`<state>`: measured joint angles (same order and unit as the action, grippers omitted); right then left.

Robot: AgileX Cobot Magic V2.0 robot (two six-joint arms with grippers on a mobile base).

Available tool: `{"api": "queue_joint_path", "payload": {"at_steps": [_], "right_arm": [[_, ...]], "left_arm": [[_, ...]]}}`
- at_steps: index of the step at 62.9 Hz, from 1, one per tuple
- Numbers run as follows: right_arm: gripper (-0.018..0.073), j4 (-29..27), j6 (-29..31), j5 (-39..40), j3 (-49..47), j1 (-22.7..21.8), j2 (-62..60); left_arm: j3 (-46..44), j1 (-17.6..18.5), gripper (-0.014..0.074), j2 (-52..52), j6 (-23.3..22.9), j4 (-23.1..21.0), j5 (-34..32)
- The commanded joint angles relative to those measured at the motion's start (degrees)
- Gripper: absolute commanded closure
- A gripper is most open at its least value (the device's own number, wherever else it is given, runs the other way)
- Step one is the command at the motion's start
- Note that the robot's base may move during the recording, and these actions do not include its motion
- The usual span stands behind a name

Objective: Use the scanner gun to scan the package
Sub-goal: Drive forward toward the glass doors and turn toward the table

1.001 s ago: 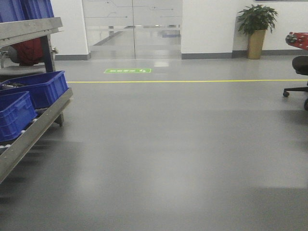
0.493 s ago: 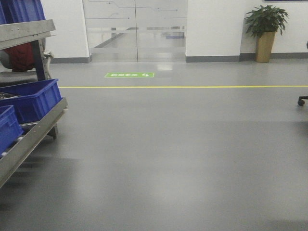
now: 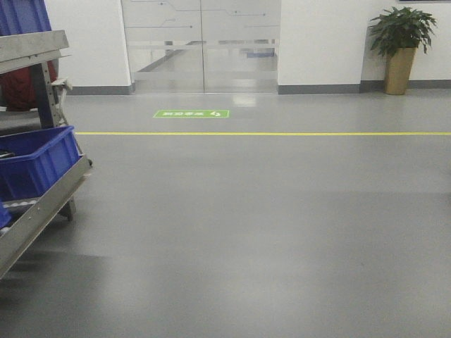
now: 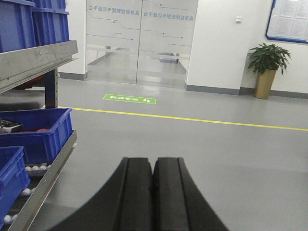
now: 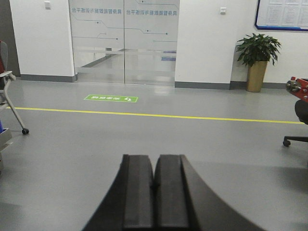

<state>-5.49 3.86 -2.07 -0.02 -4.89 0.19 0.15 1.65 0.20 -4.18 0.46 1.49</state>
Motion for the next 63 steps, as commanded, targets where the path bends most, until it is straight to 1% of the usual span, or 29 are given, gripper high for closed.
{"api": "queue_joint_path", "payload": {"at_steps": [1,63], "right_arm": [[0.0721,-0.2,0.1,1.2,0.0,-0.1,-0.2],[0.0721,-0.2,0.1,1.2,0.0,-0.1,-0.2]], "left_arm": [[-0.2,0.3,0.0707,-0.2,0.1,-0.1,-0.8],[-0.2,0.3,0.0707,-0.2,0.1,-0.1,-0.8]]}}
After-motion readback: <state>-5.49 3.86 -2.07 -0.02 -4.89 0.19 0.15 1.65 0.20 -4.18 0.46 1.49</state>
